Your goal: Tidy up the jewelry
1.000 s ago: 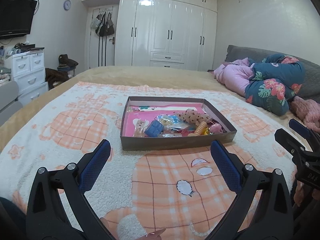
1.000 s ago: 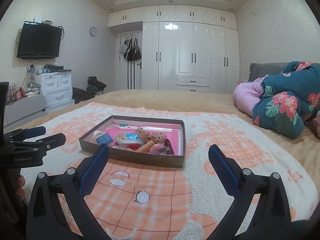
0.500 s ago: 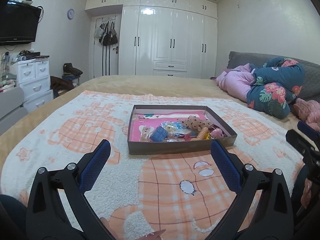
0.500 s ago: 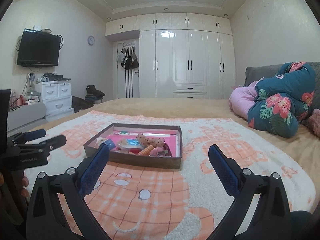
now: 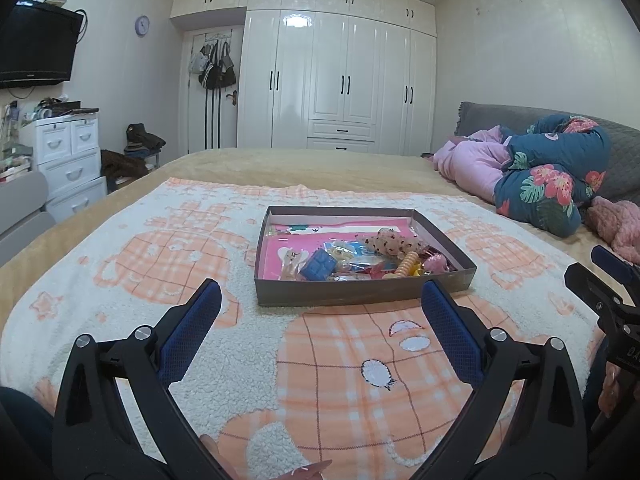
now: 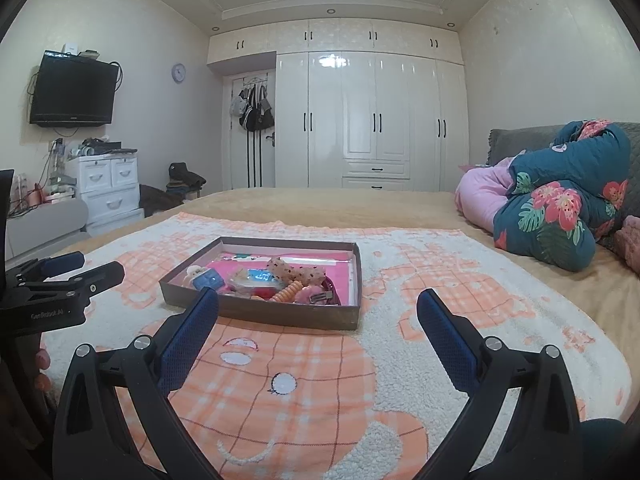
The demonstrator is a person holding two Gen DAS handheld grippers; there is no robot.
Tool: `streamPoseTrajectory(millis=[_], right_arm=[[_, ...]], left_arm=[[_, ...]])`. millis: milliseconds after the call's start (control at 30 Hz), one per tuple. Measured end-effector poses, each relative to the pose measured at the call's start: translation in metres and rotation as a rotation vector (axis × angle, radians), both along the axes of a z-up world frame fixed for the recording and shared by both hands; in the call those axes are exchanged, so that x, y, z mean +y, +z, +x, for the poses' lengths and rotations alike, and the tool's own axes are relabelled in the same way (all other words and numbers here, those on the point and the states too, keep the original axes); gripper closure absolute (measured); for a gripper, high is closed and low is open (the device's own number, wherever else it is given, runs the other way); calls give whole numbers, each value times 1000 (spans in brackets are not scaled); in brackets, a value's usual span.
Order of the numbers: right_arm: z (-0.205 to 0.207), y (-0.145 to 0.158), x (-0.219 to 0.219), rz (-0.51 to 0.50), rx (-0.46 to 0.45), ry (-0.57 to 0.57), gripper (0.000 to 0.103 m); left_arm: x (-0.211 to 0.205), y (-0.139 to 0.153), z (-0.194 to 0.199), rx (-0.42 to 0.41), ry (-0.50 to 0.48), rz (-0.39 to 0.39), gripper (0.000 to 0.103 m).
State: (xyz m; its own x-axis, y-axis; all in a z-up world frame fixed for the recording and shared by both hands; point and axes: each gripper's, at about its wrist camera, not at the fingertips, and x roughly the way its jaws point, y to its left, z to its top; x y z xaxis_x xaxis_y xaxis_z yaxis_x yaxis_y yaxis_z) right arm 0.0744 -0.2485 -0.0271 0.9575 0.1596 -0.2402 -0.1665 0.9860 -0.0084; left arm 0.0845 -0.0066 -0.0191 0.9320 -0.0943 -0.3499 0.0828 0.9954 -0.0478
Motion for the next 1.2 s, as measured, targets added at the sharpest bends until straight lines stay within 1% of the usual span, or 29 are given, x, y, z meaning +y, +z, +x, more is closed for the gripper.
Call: streamPoseTrajectory(millis=[1200], right_arm=[[-1,-1,2,-4,8,10,6]], left_arm=[[1,-1,2,-2,3,-3,11]])
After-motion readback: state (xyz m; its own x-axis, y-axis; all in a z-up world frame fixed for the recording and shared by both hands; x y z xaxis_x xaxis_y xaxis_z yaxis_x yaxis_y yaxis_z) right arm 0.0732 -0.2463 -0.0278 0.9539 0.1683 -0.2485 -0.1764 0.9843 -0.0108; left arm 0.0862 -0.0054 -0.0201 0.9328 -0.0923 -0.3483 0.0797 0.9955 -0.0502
